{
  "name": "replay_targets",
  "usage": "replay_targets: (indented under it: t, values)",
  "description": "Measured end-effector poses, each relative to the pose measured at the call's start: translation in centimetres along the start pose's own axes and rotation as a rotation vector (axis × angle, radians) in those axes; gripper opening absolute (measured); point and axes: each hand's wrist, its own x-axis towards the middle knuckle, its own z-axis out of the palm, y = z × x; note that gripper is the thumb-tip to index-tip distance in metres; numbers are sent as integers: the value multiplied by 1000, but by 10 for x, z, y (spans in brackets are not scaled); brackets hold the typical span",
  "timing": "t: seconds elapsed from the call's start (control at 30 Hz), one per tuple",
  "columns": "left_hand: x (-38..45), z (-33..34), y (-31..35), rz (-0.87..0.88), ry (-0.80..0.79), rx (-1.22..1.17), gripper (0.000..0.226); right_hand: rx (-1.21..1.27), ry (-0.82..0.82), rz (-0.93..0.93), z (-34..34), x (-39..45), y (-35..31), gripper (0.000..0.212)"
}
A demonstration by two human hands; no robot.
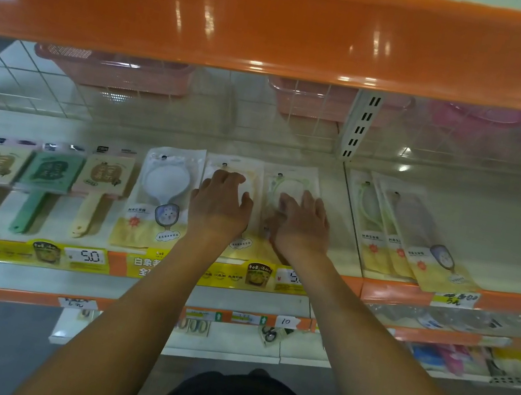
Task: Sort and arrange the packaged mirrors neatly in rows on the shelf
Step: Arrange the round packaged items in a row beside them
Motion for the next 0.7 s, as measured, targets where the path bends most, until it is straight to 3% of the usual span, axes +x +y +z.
replay_targets:
  t: [0.3, 0.7]
  values:
    - [9, 9, 24, 81, -26, 7, 39, 68, 73, 29, -18, -3, 12, 61]
    - [5, 55, 116, 301, -104, -3, 39, 134, 292, 149, -75, -13, 106, 60]
